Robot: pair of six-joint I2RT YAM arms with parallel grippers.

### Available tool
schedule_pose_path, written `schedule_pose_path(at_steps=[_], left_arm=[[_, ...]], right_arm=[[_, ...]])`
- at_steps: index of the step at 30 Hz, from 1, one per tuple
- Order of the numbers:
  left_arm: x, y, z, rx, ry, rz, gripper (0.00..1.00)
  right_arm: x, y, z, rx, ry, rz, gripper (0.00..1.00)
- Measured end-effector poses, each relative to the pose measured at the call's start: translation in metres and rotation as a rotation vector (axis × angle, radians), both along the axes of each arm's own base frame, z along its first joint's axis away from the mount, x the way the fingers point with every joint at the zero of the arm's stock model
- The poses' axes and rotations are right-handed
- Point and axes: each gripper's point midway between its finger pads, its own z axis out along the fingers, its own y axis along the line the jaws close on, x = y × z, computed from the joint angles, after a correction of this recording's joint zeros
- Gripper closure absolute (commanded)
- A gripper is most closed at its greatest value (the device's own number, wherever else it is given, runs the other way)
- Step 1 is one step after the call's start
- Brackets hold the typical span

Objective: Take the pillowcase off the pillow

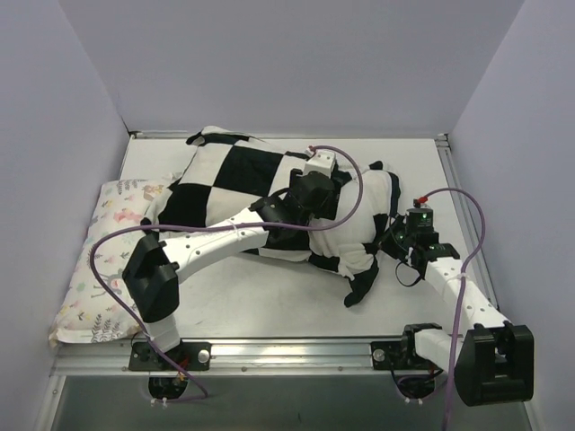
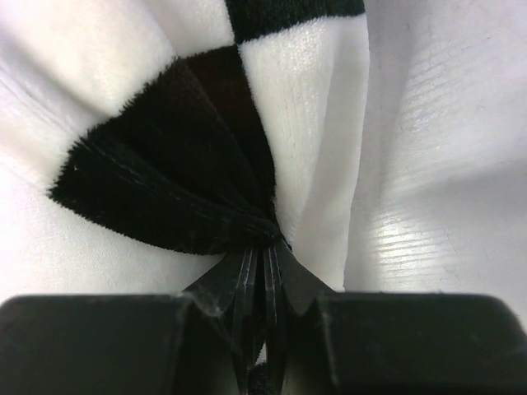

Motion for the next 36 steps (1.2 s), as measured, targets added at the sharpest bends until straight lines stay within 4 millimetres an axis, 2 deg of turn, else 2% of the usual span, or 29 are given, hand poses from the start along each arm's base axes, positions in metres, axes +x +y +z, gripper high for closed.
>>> schedule_pose_path(at_steps=[7,11,13,16,18,22,23,25,26,27,28,29,30,33,35,36], left_arm=[[-0.033,-0.033,0.045,0.012,-0.048,-0.124,0.12],[-0.059,-0.059,0.061,-0.01,-0.052,-0.2,0.08],[-0.067,-0.075,0.061,-0.012,-0.051,-0.22,0.05],[-0.073,-0.098,0.042,0.012,-0.022,-0.232,0.03],[-0.07,-0.104,0.015,0.057,0.01,-0.219,0.03],[-0.059,-0.096,-0.055,0.196,0.092,-0.156,0.03],[-0.057,-0.095,-0.065,0.211,0.102,-0.145,0.03],[-0.052,-0.092,-0.078,0.225,0.121,-0.127,0.11],[-0.051,-0.092,-0.078,0.218,0.125,-0.123,0.25],[-0.05,-0.094,-0.076,0.205,0.129,-0.12,0.59],[-0.048,-0.095,-0.071,0.191,0.13,-0.119,0.8],[-0.046,-0.097,-0.068,0.184,0.13,-0.121,0.93],[-0.043,-0.098,-0.066,0.174,0.133,-0.121,1.0],[-0.032,-0.1,-0.063,0.151,0.15,-0.125,1.0],[-0.024,-0.1,-0.06,0.138,0.159,-0.123,1.0],[-0.02,-0.1,-0.058,0.131,0.164,-0.122,1.0]], right_arm=[[0.0,-0.001,0.005,-0.002,-0.02,-0.002,1.0],[0.0,-0.001,0.006,-0.003,-0.022,-0.003,1.0],[0.0,-0.001,0.007,-0.004,-0.025,-0.004,1.0],[-0.001,-0.001,0.008,-0.004,-0.028,-0.005,1.0],[-0.001,-0.002,0.01,-0.005,-0.032,-0.006,1.0],[-0.003,-0.002,0.013,-0.007,-0.041,-0.006,0.98],[-0.003,-0.002,0.013,-0.008,-0.041,-0.005,0.98],[-0.005,-0.002,0.014,-0.008,-0.041,-0.004,0.94],[-0.005,-0.002,0.014,-0.008,-0.042,-0.004,0.92],[-0.005,-0.002,0.015,-0.008,-0.044,-0.004,0.87],[-0.004,-0.002,0.015,-0.006,-0.046,-0.005,0.83],[-0.004,-0.002,0.017,-0.003,-0.049,-0.002,0.8],[-0.004,0.0,0.018,0.001,-0.054,0.005,0.73],[-0.002,0.002,0.027,-0.004,-0.074,0.026,0.69],[-0.001,0.005,0.034,-0.011,-0.093,0.044,0.76],[0.0,0.007,0.039,-0.013,-0.103,0.056,0.87]])
